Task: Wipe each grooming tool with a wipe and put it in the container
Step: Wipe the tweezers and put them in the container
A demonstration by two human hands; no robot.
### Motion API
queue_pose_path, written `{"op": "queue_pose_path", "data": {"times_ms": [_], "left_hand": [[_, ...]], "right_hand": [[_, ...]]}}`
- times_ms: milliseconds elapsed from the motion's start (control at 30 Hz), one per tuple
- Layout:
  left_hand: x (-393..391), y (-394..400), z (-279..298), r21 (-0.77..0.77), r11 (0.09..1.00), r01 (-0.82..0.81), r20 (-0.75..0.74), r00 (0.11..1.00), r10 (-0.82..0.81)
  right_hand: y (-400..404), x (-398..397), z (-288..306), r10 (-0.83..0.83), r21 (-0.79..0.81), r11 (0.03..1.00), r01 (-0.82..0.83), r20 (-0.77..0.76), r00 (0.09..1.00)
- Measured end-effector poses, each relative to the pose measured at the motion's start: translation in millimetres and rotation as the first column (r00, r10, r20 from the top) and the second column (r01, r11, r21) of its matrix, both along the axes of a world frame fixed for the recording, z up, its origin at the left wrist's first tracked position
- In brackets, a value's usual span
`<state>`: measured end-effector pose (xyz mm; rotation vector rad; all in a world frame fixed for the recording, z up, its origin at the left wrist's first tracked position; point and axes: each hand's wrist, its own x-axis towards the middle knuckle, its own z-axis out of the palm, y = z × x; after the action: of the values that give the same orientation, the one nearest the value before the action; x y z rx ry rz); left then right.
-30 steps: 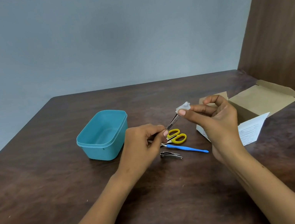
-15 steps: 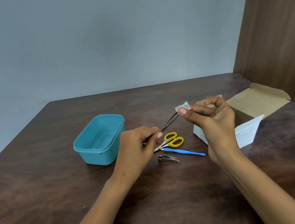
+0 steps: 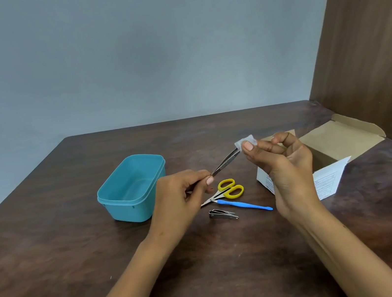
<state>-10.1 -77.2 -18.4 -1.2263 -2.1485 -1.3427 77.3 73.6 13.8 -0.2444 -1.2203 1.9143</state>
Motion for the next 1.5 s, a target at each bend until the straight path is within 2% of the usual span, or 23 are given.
{"op": "queue_pose_path", "data": {"times_ms": [100, 167, 267, 400, 600, 767, 867, 1100, 1300, 1400, 1500], "left_hand": [[-1.6, -1.1, -2.6, 0.031, 0.999, -0.016, 0.084, 0.996, 0.014], [-1.4, -0.2, -3.1, 0.074, 0.997, -0.019, 0.194, 0.981, 0.004], [0.5, 1.3, -2.0, 0.102, 0.995, -0.013, 0.273, 0.962, -0.016], [0.7, -0.2, -0.6, 0.125, 0.992, -0.011, 0.321, 0.947, -0.030], [1.0, 1.1, -2.0, 0.081, 0.996, 0.036, 0.266, 0.962, -0.056], [-0.3, -1.6, -0.2, -0.028, 0.999, 0.034, 0.016, 0.999, -0.033], [0.0, -1.6, 1.3, -0.056, 0.998, 0.041, -0.049, 0.998, -0.044], [0.3, -1.8, 2.2, -0.081, 0.994, 0.070, -0.070, 0.995, -0.076], [1.2, -1.0, 0.4, -0.061, 0.994, 0.091, 0.026, 0.996, -0.089], [3.2, -0.9, 2.3, -0.039, 0.997, 0.071, 0.026, 0.997, -0.070], [2.0, -1.9, 3.1, -0.054, 0.998, 0.024, -0.034, 0.999, -0.026]], "right_hand": [[7.6, 2.2, 3.6, 0.016, -0.031, 0.999, -0.017, -0.027, 0.999], [10.3, 3.6, 5.5, -0.016, 0.044, 0.999, 0.016, -0.005, 1.000], [7.4, 2.2, 0.9, -0.042, 0.185, 0.982, 0.032, 0.053, 0.998], [6.2, -2.2, -4.7, 0.022, 0.216, 0.975, -0.052, 0.140, 0.990], [6.3, -0.8, -6.0, 0.097, 0.126, 0.985, -0.122, 0.189, 0.977], [6.1, -1.8, -5.5, 0.086, 0.114, 0.988, -0.108, 0.184, 0.979], [6.7, -2.0, -6.4, 0.076, 0.130, 0.986, -0.104, 0.203, 0.976], [5.5, -0.2, -3.4, 0.075, 0.150, 0.983, -0.102, 0.179, 0.981], [9.2, 0.6, -1.7, 0.090, 0.103, 0.990, -0.100, 0.093, 0.992], [11.6, 0.9, -2.9, -0.004, 0.125, 0.992, -0.003, 0.056, 0.998], [12.7, 0.0, -6.3, -0.113, 0.270, 0.959, 0.087, 0.082, 0.990]]}}
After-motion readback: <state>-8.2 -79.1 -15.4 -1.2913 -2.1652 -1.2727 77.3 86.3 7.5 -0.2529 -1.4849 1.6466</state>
